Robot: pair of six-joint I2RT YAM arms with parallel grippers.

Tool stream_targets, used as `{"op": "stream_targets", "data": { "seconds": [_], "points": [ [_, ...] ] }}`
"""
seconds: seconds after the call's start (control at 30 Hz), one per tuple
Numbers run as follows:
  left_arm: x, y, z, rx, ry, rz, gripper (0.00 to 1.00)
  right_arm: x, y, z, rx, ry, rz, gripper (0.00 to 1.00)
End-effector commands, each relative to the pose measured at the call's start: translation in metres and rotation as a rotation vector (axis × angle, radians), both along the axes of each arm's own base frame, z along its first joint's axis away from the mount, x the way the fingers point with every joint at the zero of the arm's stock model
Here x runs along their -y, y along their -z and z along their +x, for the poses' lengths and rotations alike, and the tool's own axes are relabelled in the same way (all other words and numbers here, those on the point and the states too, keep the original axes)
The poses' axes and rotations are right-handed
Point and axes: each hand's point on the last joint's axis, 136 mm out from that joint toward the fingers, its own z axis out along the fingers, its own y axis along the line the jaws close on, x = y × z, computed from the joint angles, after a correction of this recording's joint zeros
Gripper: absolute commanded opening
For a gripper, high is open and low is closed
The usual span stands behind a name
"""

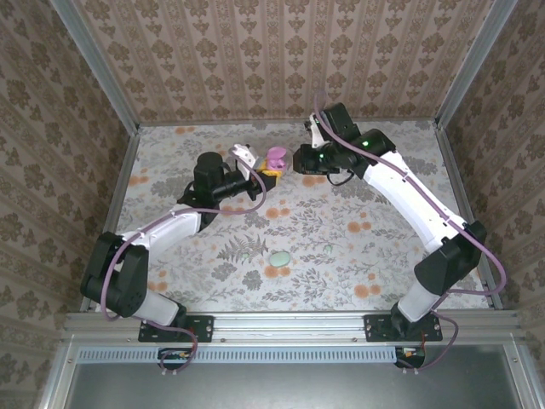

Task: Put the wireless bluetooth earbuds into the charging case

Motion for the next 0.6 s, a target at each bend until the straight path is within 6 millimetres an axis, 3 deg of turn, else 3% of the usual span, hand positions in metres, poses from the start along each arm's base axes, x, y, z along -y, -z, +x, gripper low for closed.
{"op": "stream_targets", "data": {
  "seconds": [0.0, 0.57],
  "points": [
    [0.009, -0.010, -0.004, 0.050, 0.051, 0.003, 0.32, -0.012, -0.016, -0.006, 0.048, -0.073, -0.022, 0.26],
    [0.013, -0.017, -0.008, 0.060, 0.067, -0.001, 0.32, -0.036, -0.007, -0.004, 0.046, -0.149, -0.099, 0.26]
  ]
}}
